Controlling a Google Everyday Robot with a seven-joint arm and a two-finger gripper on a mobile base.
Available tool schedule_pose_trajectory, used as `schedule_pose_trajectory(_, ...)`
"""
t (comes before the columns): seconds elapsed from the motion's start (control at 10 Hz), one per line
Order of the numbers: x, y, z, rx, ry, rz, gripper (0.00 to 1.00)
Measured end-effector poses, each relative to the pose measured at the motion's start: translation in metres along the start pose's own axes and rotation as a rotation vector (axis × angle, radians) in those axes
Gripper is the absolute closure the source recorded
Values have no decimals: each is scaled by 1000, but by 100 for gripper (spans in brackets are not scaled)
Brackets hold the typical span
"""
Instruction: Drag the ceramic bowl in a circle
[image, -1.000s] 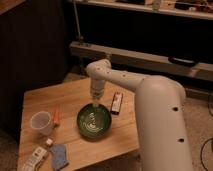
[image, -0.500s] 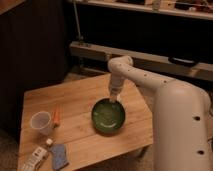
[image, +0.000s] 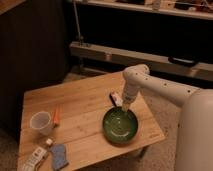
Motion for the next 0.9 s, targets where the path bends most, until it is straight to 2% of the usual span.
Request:
schedule_pose_trajectory(0.3,-24,54,23,-51,36,-96,100)
schedule_pose_trajectory(0.4,-43,73,41,-82,55,-156,100)
schedule_pose_trajectory(0.5,-62,83,51,-97,66,-206,100)
schedule_pose_trajectory(0.7,-107,105,64,-134,108,-344,100)
schedule_pose_trajectory(0.9,-139,118,68,-146,112,-433,100)
